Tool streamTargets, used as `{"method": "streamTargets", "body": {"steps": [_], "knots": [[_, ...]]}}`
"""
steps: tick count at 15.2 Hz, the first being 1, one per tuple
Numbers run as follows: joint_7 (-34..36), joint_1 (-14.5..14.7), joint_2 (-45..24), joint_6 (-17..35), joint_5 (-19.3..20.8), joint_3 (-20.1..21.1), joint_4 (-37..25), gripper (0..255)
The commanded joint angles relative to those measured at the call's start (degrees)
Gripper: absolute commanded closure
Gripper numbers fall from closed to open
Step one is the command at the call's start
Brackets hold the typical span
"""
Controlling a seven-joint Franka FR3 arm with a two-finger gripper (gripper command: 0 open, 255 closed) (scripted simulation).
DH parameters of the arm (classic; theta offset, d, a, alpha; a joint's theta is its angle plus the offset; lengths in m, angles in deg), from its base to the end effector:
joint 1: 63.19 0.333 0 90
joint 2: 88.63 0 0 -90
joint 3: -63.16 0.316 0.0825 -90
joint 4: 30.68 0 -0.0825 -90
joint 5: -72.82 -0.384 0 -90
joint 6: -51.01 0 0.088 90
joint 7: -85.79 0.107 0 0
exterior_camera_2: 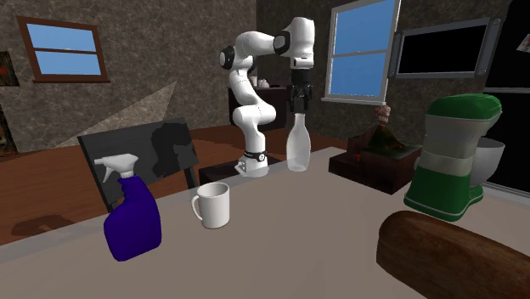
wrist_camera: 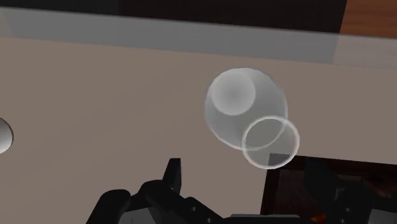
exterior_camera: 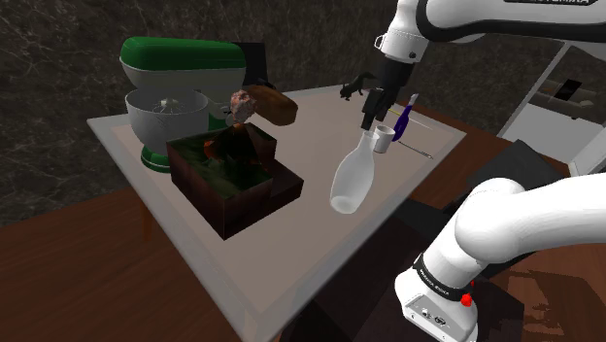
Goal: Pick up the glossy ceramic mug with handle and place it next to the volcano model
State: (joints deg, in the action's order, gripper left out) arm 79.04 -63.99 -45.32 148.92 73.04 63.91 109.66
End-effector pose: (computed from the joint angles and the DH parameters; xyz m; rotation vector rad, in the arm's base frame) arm 0.3241 0.0001 0.5488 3.1227 0.1781 0.0227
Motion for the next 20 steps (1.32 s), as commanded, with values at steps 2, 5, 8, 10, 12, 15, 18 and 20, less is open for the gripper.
{"method": "streamTargets", "body": {"steps": [2,5,8,10,12,15,18,20], "knots": [[-1.3,-0.5,-0.6,0.9,0.8,-1.1,0.4,0],[-5.2,-2.0,-2.7,3.8,3.2,-4.5,1.1,0],[-9.1,-3.5,-5.5,6.8,5.2,-7.8,1.1,0],[-11.7,-4.5,-7.8,8.8,6.4,-9.9,0.8,0],[-14.3,-5.6,-10.4,10.9,7.4,-11.9,0.2,0],[-18.3,-6.9,-14.7,14.0,8.4,-14.9,-1.3,0],[-22.3,-8.0,-19.5,16.9,8.8,-17.8,-3.4,0],[-25.0,-8.5,-23.0,18.7,8.7,-19.7,-5.1,0]]}}
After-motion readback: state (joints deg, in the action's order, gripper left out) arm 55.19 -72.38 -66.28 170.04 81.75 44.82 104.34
